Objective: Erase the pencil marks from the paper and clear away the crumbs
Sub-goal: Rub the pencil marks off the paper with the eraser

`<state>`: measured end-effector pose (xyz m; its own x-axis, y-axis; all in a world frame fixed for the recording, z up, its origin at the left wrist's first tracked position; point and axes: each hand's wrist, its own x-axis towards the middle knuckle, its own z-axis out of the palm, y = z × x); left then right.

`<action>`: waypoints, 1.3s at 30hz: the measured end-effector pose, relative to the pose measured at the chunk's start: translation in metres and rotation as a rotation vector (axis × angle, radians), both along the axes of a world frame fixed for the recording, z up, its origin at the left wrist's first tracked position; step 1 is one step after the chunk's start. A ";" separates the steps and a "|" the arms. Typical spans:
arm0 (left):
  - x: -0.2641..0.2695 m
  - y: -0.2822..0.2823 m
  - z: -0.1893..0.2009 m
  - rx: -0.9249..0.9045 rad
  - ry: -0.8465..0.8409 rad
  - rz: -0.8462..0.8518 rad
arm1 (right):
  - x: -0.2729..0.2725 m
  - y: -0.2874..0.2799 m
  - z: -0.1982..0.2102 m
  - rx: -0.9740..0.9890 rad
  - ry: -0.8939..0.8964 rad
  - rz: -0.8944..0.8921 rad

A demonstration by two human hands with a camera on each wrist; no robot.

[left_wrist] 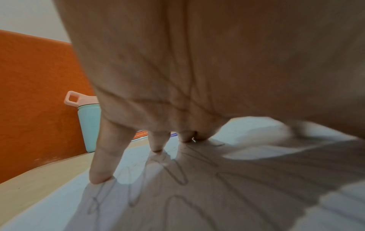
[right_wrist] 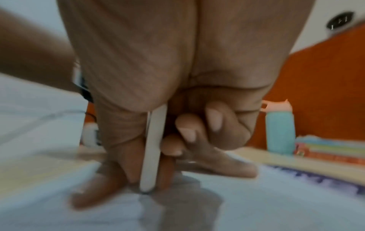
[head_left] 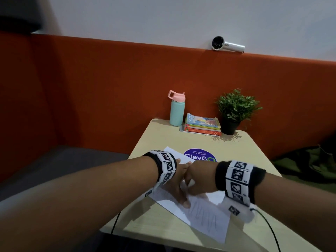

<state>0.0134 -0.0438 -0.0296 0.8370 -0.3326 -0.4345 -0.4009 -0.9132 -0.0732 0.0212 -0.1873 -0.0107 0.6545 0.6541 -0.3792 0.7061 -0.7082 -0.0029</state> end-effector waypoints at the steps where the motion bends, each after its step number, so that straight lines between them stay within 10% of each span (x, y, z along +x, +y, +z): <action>1: -0.001 0.000 0.000 -0.005 0.001 0.004 | -0.006 0.001 -0.001 0.026 0.039 0.012; 23: 0.020 0.016 -0.007 0.123 0.039 -0.061 | 0.046 -0.027 0.001 -0.008 -0.135 -0.214; 39: 0.015 0.015 -0.008 0.122 0.008 -0.065 | -0.004 0.001 -0.001 -0.060 0.006 0.048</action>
<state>0.0286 -0.0287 -0.0380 0.8117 -0.3305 -0.4816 -0.4600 -0.8698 -0.1785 0.0173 -0.1862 -0.0115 0.6205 0.6604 -0.4229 0.7392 -0.6726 0.0343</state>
